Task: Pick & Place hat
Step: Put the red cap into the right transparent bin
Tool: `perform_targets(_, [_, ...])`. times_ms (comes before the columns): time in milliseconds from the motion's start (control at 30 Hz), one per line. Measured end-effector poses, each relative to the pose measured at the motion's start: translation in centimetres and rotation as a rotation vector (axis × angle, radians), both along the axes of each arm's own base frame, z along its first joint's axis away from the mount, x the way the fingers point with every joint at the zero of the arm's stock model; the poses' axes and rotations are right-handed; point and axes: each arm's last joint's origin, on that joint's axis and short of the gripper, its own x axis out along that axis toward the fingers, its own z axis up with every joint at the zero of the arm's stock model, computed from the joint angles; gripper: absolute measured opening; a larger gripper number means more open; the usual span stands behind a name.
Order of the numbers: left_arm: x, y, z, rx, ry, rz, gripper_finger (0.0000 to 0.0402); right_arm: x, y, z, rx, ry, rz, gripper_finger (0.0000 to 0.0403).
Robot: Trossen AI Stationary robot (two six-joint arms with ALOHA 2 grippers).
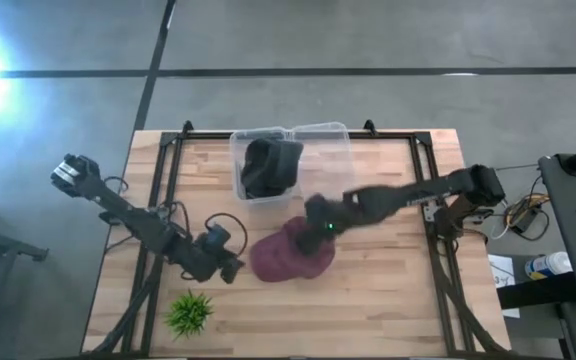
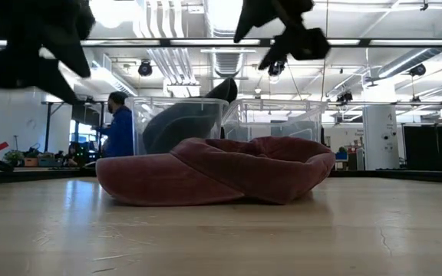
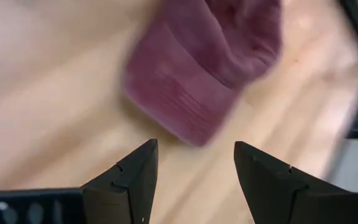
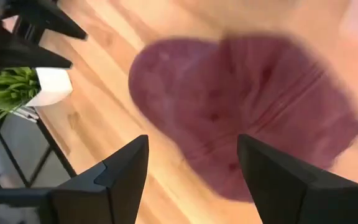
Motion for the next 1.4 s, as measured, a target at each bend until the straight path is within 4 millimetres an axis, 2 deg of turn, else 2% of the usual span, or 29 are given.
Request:
perform_targets(133, [-0.3,0.1,-3.7,-0.196,-0.091,0.01,0.0204,0.0,2.6,-3.7,0.042,0.005,-0.096,0.0233])
perform_targets(300, [-1.5,0.9,-7.1,-0.296,-0.114,0.103,0.0204,0.4,4.1,-8.2,0.119,-0.073,-0.205,0.023])
perform_targets(433, [-1.8,1.3,-8.1,-0.286,-0.165,0.146,0.0204,0.5,4.1,-12.0,0.161,-0.066,-0.267,0.023])
perform_targets(633, [-1.1,1.5,-9.0,-0.244,-0.16,0.193,0.0204,1.2,4.3,-15.3,0.215,-0.08,-0.306,0.023])
perform_targets(867, [-0.2,1.9,-11.1,-0.202,-0.122,0.235,0.0204,5.3,3.8,-17.1,0.318,-0.135,-0.238,0.023])
perform_targets(1067, [0.8,1.8,-10.7,-0.234,-0.223,0.225,0.0204,8.6,4.4,-16.7,0.324,-0.149,-0.149,0.0229])
perform_targets(1167, [0.8,1.7,-10.2,-0.231,-0.255,0.202,0.0204,8.9,4.5,-16.1,0.295,-0.096,-0.131,0.0228])
perform_targets(1300, [0.8,1.6,-9.5,-0.233,-0.273,0.152,0.0204,8.1,4.3,-15.6,0.236,0.005,-0.107,0.0228])
perform_targets(1400, [0.8,1.6,-9.4,-0.223,-0.274,0.131,0.0204,7.7,4.1,-15.5,0.224,0.011,-0.107,0.0228])
